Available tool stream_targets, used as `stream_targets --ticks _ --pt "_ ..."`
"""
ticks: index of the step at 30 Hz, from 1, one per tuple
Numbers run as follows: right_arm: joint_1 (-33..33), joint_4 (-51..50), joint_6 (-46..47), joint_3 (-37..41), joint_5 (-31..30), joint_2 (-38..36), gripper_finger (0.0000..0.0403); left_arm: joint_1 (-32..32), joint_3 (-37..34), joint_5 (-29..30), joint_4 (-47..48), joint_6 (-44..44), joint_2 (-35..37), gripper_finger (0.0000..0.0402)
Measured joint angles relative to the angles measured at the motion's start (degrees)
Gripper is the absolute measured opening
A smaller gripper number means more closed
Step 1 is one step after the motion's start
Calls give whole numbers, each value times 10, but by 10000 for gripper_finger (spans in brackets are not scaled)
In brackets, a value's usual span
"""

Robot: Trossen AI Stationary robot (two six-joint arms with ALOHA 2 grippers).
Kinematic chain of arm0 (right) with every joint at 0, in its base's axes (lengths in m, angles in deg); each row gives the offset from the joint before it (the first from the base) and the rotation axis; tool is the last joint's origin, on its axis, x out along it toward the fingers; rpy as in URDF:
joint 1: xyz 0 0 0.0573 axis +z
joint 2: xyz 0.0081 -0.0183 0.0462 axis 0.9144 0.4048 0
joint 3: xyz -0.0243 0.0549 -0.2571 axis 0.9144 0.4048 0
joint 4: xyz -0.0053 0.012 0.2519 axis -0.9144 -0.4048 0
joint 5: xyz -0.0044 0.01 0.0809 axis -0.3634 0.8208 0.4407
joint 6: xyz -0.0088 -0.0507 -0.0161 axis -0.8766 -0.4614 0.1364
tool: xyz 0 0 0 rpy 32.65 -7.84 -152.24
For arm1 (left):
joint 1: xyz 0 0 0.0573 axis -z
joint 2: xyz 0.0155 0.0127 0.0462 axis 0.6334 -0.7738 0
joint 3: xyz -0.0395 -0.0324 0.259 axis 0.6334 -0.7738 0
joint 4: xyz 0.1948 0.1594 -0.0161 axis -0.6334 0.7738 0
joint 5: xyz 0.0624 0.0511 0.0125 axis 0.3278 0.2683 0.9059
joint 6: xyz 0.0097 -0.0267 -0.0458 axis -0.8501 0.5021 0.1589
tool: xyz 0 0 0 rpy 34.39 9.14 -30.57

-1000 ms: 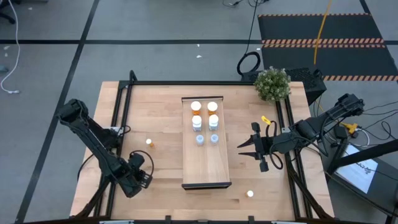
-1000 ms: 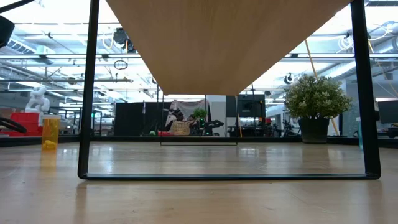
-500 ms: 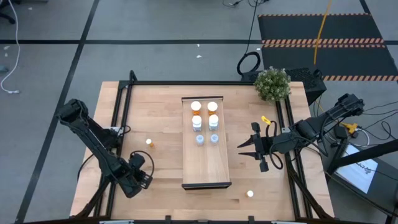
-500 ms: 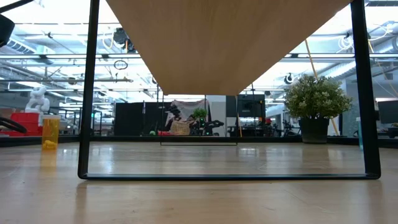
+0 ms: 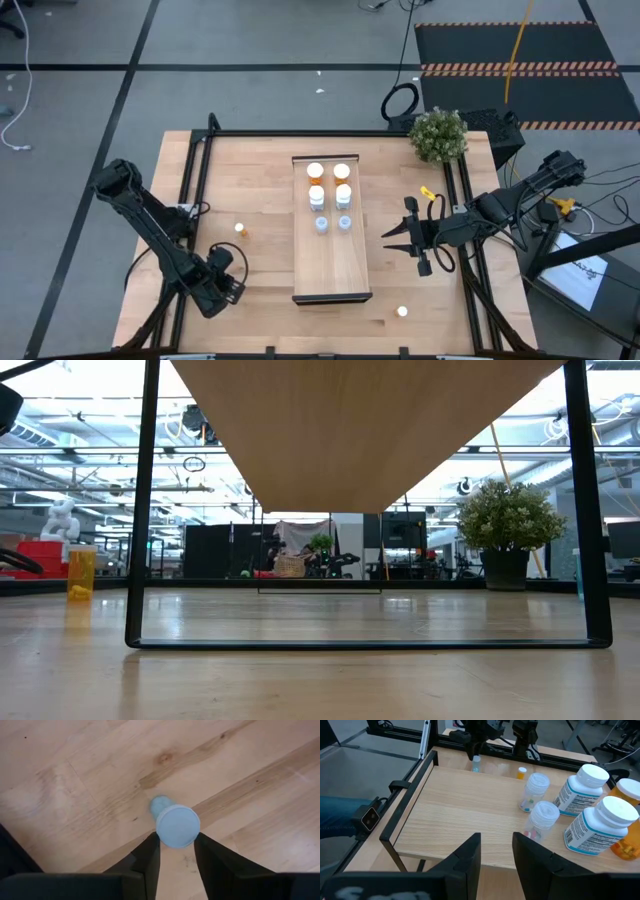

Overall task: Pick and place medicine bottles onto shelf by color
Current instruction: Put the bottom blue pill bottle on the shelf

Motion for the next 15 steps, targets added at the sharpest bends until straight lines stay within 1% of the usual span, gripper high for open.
stream_targets --ticks 2,7,10,13,15 --pt "0 0 0 0 0 0 105 0 0 -1 0 2 0 136" --pt "0 0 0 0 0 0 105 0 0 -1 13 5 0 202" --pt "0 0 0 0 0 0 105 -1 0 -1 19 5 0 235" --pt "0 0 0 0 0 0 105 -6 0 0 20 0 0 252" --pt "0 0 0 0 0 0 105 -9 0 2 20 -7 0 253"
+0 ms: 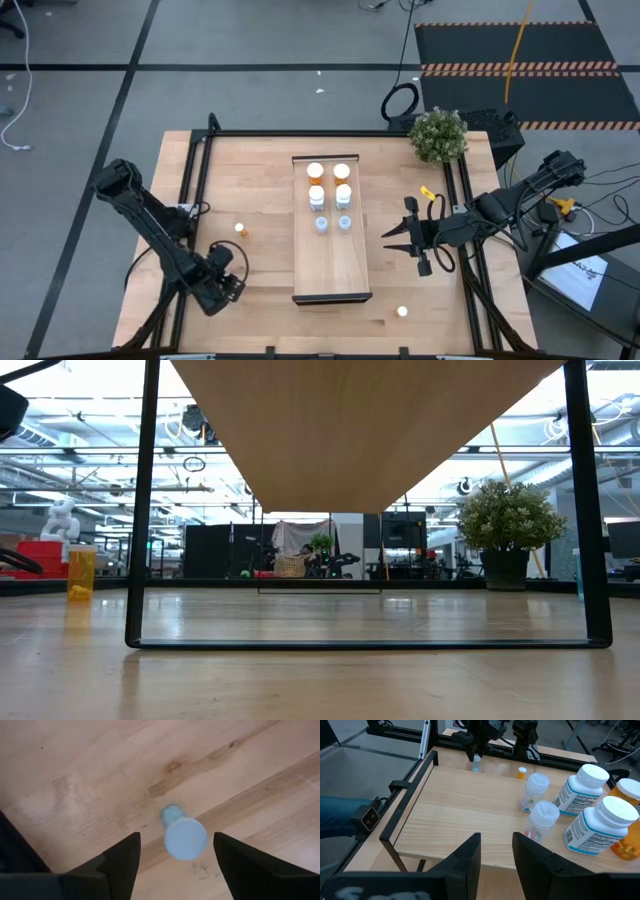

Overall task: Pick and place medicine bottles onto shelf by color
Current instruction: Put the bottom blue pill bottle on the shelf

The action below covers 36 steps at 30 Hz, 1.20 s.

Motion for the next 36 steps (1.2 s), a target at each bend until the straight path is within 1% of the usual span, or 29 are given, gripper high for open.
stream_targets --ticks 5,24,30,36 --pt "0 0 0 0 0 0 105 -9 0 2 -5 -21 0 235" --pt "0 0 0 0 0 0 105 -10 0 0 -9 -43 0 131" --pt "0 0 0 0 0 0 105 -10 2 -4 -9 -53 0 128" --pt "0 0 0 0 0 0 105 -10 20 -7 -9 -75 0 126"
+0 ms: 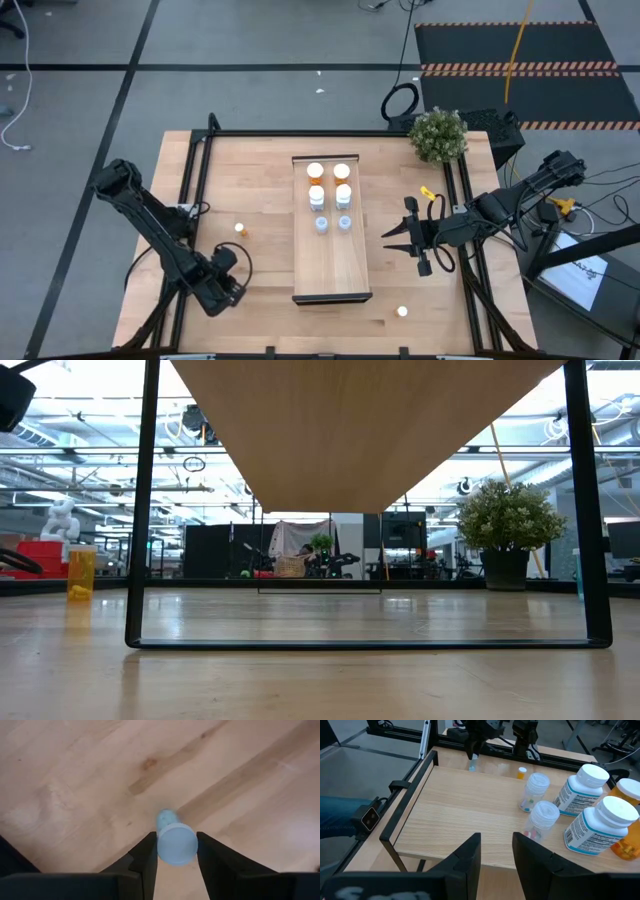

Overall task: Pick and place medicine bottles onto shelf by color
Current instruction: Put the bottom blue pill bottle on the shelf

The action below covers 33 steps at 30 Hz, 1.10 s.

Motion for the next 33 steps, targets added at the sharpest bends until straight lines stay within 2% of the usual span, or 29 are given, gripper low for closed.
stream_targets --ticks 11,23,33 --pt "0 0 0 0 0 0 105 -43 75 -1 7 -103 0 125" --pt "0 0 0 0 0 0 105 -135 241 31 113 -303 0 125" --pt "0 -9 0 0 0 0 105 -225 357 40 119 -486 0 124"
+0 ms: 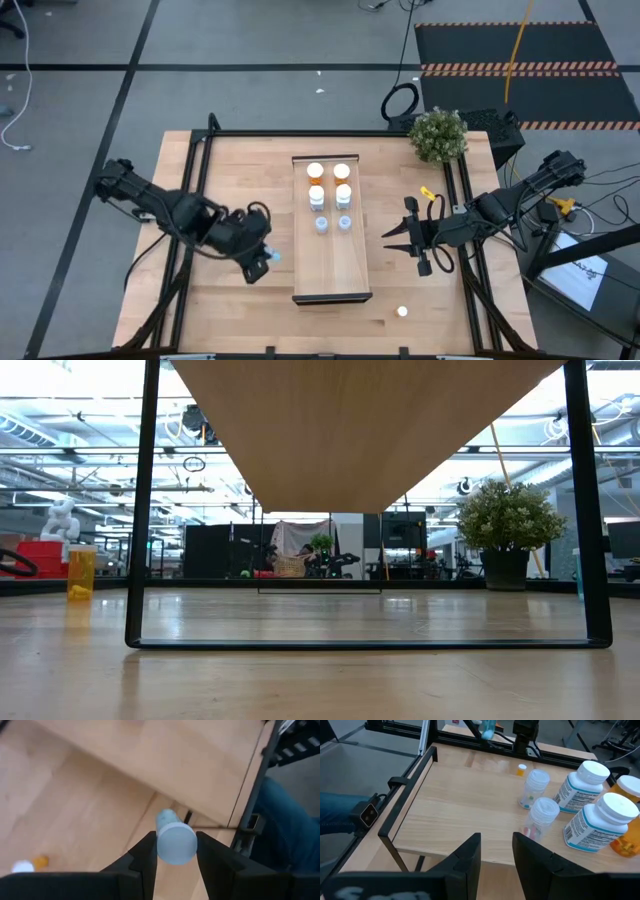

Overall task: Pick and place medicine bottles onto shelf by color
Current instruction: Put the bottom blue pill bottle on the shelf

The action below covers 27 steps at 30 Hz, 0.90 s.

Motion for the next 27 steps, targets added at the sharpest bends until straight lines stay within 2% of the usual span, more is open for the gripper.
stream_targets --ticks 10,27 --pt "0 -8 0 0 -1 0 105 -65 50 -10 -35 -112 0 124" --pt "0 -8 0 0 -1 0 105 -82 98 -16 -131 -220 0 124"
